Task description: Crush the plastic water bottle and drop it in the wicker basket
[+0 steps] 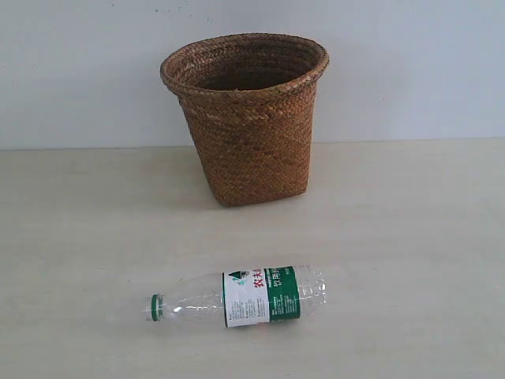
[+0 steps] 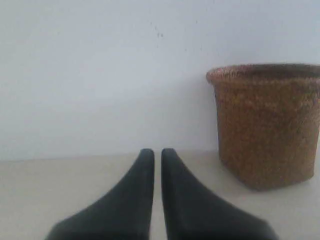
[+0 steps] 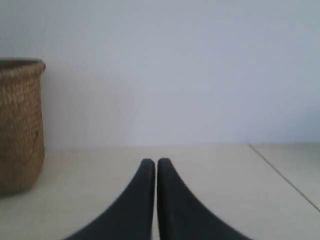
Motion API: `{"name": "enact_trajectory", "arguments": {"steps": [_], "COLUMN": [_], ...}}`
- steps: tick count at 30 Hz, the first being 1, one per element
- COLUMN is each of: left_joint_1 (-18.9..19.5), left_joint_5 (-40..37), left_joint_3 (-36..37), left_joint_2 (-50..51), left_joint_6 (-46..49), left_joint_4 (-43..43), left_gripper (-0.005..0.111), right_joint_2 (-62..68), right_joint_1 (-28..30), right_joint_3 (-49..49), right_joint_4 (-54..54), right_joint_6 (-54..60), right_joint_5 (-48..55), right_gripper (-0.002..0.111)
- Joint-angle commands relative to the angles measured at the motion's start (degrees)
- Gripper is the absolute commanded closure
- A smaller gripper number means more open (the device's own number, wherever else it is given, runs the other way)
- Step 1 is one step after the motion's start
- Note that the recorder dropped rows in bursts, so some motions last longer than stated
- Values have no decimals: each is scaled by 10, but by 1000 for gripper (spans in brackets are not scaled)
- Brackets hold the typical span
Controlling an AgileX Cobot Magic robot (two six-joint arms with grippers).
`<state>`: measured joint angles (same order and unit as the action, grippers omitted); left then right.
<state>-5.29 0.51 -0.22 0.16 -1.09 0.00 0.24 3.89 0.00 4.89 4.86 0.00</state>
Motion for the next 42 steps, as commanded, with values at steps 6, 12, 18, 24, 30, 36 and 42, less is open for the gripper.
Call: {"name": "enact_trajectory", "arguments": {"steps": [6,12,18,24,30,36,42], "left_joint_1": [1,1,1,1,1,0,-70], "left_joint_5": [183,269,260,254,149,-146,-333], "left_joint_3": [2,-22,-124,-225,-326,-482,-575], "left_joint_2": [-2,27,170,344,489,621,730], "left_joint_6": [-167,-167,-165,-184,-189,-170,4], "left_joint_4": [5,5,12,41,100,230,167], "left_gripper": [102,102,102,102,102,102,102], "right_joint_2": [-2,9,108,233,349,520,651], "right_joint_1": [1,1,1,1,1,1,-48], "right_joint_3": [0,-45,-135,-218,-292,-420,-531], "right_joint_4": [38,28,4,-2,-39,-118,-114], "right_joint_6": [-156,-161,-161,-153,-153,-144,3], "right_joint_5": [-178,-175,-175,-175,-162,0,210], "right_gripper": [108,108,108,108,108,108,108]}}
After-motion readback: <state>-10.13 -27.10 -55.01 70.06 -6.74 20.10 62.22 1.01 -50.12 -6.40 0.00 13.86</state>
